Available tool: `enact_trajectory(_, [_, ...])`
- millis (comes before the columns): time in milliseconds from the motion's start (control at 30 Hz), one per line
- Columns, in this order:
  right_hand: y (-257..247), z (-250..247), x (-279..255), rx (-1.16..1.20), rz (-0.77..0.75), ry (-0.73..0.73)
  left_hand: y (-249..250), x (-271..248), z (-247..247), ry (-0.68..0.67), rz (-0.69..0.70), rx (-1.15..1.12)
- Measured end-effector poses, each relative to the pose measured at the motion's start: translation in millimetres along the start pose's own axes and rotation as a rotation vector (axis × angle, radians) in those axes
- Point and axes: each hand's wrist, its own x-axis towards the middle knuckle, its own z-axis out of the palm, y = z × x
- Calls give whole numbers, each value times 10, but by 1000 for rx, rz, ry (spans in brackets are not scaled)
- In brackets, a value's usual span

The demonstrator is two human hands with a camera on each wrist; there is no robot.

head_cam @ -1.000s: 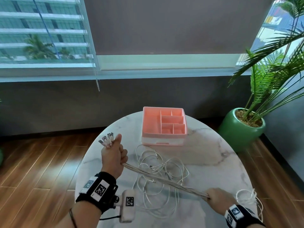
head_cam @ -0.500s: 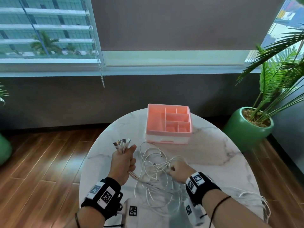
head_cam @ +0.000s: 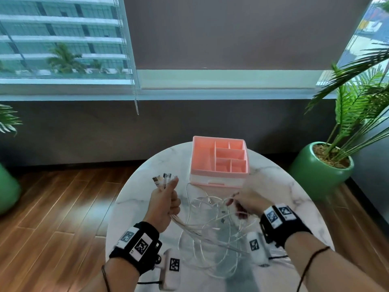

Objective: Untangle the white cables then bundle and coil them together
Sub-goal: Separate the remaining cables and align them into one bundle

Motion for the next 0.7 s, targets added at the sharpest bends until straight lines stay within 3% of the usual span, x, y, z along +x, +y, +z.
enact_trajectory(167, [-553,-245,-235,-5,-252,22,48,-32,138,-23,-75,-58])
enact_trajectory(333, [-933,-72,-410,340,-534,52,15,-41,252,-48,-30,-67])
enact_trajectory(533, [-923,525,-540,296,-589,-60,45,-139,358,-63,48,-123])
enact_trajectory(700, [-691,794,-482,134,-615,-201,132,-179,355,1,165,75])
